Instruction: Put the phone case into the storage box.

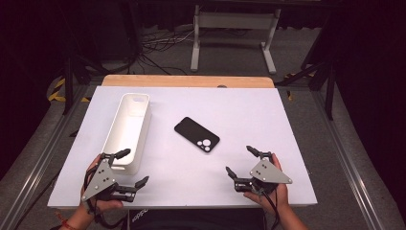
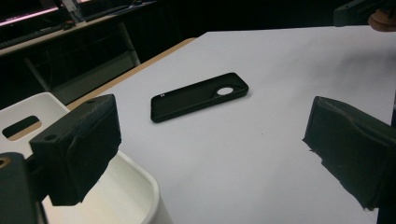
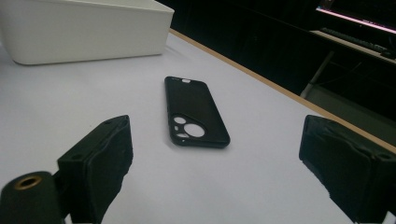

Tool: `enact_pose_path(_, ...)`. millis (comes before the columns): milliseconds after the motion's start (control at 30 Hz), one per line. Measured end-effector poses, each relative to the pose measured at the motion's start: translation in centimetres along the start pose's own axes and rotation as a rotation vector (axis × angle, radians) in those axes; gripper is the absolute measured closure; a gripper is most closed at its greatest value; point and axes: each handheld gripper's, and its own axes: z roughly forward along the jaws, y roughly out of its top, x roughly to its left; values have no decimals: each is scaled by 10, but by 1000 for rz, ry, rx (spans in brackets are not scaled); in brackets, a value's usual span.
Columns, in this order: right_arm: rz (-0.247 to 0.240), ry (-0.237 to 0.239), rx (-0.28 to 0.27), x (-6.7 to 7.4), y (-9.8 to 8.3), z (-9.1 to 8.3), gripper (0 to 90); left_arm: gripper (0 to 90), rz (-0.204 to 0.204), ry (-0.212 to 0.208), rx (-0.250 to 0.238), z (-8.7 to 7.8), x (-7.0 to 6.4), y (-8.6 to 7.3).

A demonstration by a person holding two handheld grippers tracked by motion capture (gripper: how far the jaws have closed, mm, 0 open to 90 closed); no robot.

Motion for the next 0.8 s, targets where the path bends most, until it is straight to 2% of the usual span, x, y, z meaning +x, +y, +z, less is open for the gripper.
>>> enact_pose_path(233,45,-11,22,-6,-1,2,106,49,4,-7,7,-1,-2,0)
enact_pose_path(467,92,6,39,-10,0,5,105,49,-7,-12,12,-5,-1,-1)
enact_pose_path(567,92,4,38,-11,1,5,105,49,4,-11,15,-6,0,-1)
enact_pose_path(667,101,5,45,-12,3,9,105,48,-14,-14,18,-5,0,-1)
enact_pose_path(800,103,11,59,-13,7,14,112,48,-5,-16,21,-5,1,-1)
